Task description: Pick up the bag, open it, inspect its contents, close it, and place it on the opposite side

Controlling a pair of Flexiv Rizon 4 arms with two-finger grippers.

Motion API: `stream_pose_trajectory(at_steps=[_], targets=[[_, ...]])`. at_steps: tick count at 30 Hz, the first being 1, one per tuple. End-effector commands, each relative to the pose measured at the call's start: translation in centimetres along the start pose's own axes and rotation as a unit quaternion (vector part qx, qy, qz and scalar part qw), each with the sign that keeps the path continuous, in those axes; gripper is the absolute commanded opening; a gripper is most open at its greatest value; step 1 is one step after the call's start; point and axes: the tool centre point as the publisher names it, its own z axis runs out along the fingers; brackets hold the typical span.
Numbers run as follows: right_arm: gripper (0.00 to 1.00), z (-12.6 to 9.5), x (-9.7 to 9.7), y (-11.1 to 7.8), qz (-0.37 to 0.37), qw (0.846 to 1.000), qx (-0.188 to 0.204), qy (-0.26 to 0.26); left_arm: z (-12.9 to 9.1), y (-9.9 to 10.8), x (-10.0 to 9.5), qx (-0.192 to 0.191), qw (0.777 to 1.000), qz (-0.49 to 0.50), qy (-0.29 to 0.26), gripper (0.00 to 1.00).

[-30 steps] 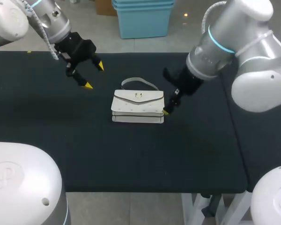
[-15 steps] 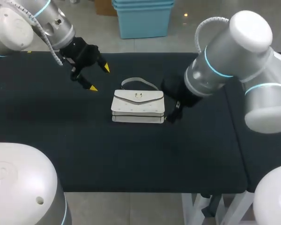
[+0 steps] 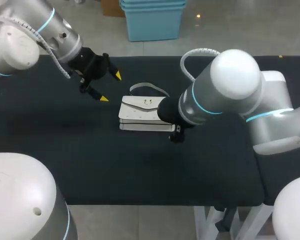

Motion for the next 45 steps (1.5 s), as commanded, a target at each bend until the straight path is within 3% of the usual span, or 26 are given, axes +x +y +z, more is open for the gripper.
stream_pose_trajectory(at_steps=[1, 7, 8, 10, 12, 17, 30, 39, 45], targets=[[1.00, 1.5, 0.2, 1.8, -0.010, 0.977, 0.007, -0.215, 0.9, -0.3, 0.1, 0.004, 1.000, 0.004, -0.016, 1.00], [0.98, 2.4, 0.2, 2.7, -0.047, 0.970, -0.004, -0.240, 1.4, -0.3, -0.6, 0.016, 1.000, 0.012, -0.011, 1.00], [0.89, 2.6, 0.2, 2.8, -0.048, 0.968, -0.001, -0.246, 1.4, -0.3, -0.7, 0.016, 1.000, 0.012, -0.011, 1.00], [0.82, 3.0, 0.2, 2.8, -0.047, 0.967, 0.000, -0.249, 1.5, -0.3, -0.9, 0.021, 1.000, 0.015, -0.008, 1.00], [0.62, 3.5, 0.0, 2.7, -0.042, 0.967, 0.001, -0.253, 1.7, -0.2, -1.0, 0.022, 1.000, 0.017, -0.007, 1.00], [0.47, 4.3, -0.6, 2.8, -0.040, 0.965, 0.001, -0.259, 2.3, -0.2, -1.2, 0.020, 1.000, 0.021, 0.001, 1.00], [0.38, 5.5, -1.9, 2.7, -0.053, 0.963, 0.010, -0.264, 3.0, 0.0, -1.8, 0.018, 0.999, 0.025, 0.011, 1.00], [0.00, 5.8, -2.1, 2.5, -0.052, 0.963, 0.013, -0.266, 3.4, -0.1, -2.0, 0.018, 0.999, 0.029, 0.014, 1.00], [0.00, 6.0, -1.9, 2.5, -0.056, 0.962, 0.015, -0.265, 3.7, -0.4, -2.0, 0.023, 0.999, 0.033, 0.011, 1.00]])
